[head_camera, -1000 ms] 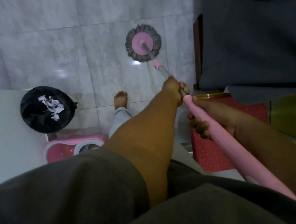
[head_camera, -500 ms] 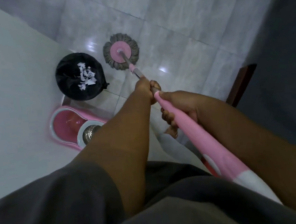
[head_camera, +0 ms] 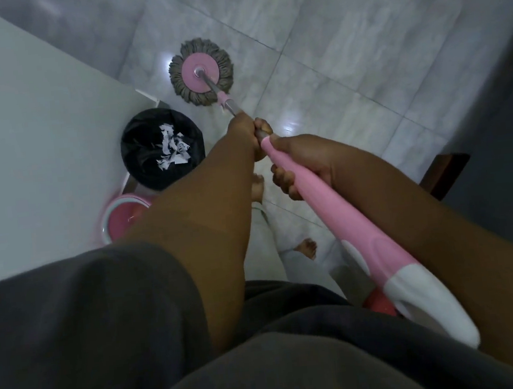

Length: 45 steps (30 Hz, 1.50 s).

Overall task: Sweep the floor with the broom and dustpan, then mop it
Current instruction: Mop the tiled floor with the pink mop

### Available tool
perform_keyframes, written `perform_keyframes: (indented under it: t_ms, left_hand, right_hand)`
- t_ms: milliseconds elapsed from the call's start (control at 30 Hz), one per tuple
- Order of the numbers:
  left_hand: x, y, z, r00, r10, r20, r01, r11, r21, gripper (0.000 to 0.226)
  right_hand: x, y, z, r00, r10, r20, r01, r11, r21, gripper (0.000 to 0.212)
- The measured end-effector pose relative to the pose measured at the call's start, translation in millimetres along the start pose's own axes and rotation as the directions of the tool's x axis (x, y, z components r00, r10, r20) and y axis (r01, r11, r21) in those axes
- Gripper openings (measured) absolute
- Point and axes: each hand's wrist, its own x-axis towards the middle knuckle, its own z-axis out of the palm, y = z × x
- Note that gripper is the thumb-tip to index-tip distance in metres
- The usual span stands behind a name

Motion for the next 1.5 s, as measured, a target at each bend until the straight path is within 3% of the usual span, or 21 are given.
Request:
perform_keyframes:
  t_ms: [133, 200, 467, 600, 667, 700, 733, 800, 867, 933, 1000, 1067, 1133, 1200, 1233, 1300, 1367, 1400, 1467, 1500]
  left_hand:
    - [-2, 4, 25, 0.997, -0.064, -0.047, 0.064, 0.998, 0.010, 0.045]
    - [-9, -5, 36, 0.991, -0.129, 0.043, 0.129, 0.992, 0.003, 0.044]
    - [-36, -53, 91, 0.952, -0.259, 0.160, 0.262, 0.965, 0.007, 0.035]
    - [-44, -44, 117, 0.966, -0.207, 0.153, 0.169, 0.959, 0.226, 0.051]
    - [-50, -26, 123, 0.995, -0.063, 0.075, 0.024, 0.896, 0.444, 0.056]
    - [-52, -14, 125, 0.994, 0.097, 0.048, -0.107, 0.809, 0.578, 0.050]
    - [-53, -2, 124, 0.956, 0.283, 0.078, -0.251, 0.653, 0.715, 0.042]
    - [-58, 19, 120, 0.785, 0.512, 0.349, -0.519, 0.236, 0.822, 0.040]
    - [-70, 34, 118, 0.628, 0.460, 0.628, -0.659, -0.115, 0.743, 0.040]
    - [-86, 44, 118, 0.527, 0.416, 0.741, -0.697, -0.287, 0.657, 0.023]
    - [-101, 55, 118, 0.492, 0.487, 0.722, -0.732, -0.218, 0.646, 0.010]
    - [-112, 73, 115, 0.519, 0.536, 0.666, -0.747, -0.095, 0.658, 0.016]
    - [-113, 96, 113, 0.561, 0.528, 0.637, -0.713, -0.082, 0.696, 0.014]
    - [-110, 123, 112, 0.598, 0.535, 0.597, -0.691, -0.032, 0.722, 0.020]
    - [-107, 137, 113, 0.600, 0.542, 0.588, -0.693, -0.015, 0.721, 0.024]
    - [-100, 165, 113, 0.560, 0.559, 0.612, -0.696, -0.083, 0.713, 0.025]
    - [-94, 192, 113, 0.562, 0.549, 0.619, -0.693, -0.095, 0.714, 0.027]
    - [-91, 206, 113, 0.574, 0.541, 0.615, -0.693, -0.078, 0.716, 0.030]
    - [-85, 231, 114, 0.581, 0.540, 0.609, -0.696, -0.059, 0.716, 0.035]
    - [-82, 243, 114, 0.578, 0.542, 0.610, -0.695, -0.063, 0.716, 0.036]
  right_hand:
    - [-18, -9, -18, 0.996, -0.029, -0.081, 0.028, 1.000, -0.014, 0.043]
    - [-33, -5, -33, 0.996, -0.019, -0.088, 0.019, 1.000, 0.001, 0.045]
    - [-84, 23, -79, 0.991, 0.115, -0.072, -0.098, 0.973, 0.209, 0.050]
    - [-101, -1, -105, 0.994, 0.107, -0.035, -0.096, 0.966, 0.241, 0.050]
    - [-107, -24, -112, 0.997, 0.074, -0.010, -0.068, 0.951, 0.303, 0.045]
    - [-109, -36, -115, 0.998, 0.057, -0.002, -0.053, 0.941, 0.334, 0.042]
    - [-111, -48, -118, 0.999, 0.039, -0.008, -0.034, 0.938, 0.345, 0.039]
    - [-114, -76, -124, 0.999, 0.008, -0.040, 0.005, 0.954, 0.298, 0.036]
    - [-118, -106, -121, 1.000, 0.020, 0.012, -0.022, 0.973, 0.230, 0.040]
    - [-121, -132, -112, 0.996, 0.009, 0.085, -0.021, 0.990, 0.137, 0.044]
    - [-122, -151, -96, 0.993, -0.064, 0.100, 0.052, 0.991, 0.121, 0.040]
    - [-120, -167, -81, 0.981, -0.183, 0.069, 0.170, 0.973, 0.155, 0.028]
    - [-120, -184, -70, 0.964, -0.264, 0.033, 0.258, 0.958, 0.129, 0.025]
    - [-123, -204, -61, 0.954, -0.299, -0.005, 0.299, 0.953, 0.036, 0.044]
    - [-124, -216, -60, 0.941, -0.334, -0.057, 0.333, 0.943, -0.025, 0.053]
    - [-127, -239, -51, 0.869, -0.465, -0.172, 0.444, 0.884, -0.147, 0.044]
    - [-131, -264, -40, 0.729, -0.645, -0.230, 0.557, 0.754, -0.348, 0.032]
    - [-131, -276, -34, 0.635, -0.742, -0.213, 0.575, 0.639, -0.510, 0.034]
    - [-132, -300, -19, 0.470, -0.880, -0.064, 0.490, 0.321, -0.810, 0.044]
    - [-131, -311, -11, 0.437, -0.899, 0.026, 0.436, 0.186, -0.880, 0.048]
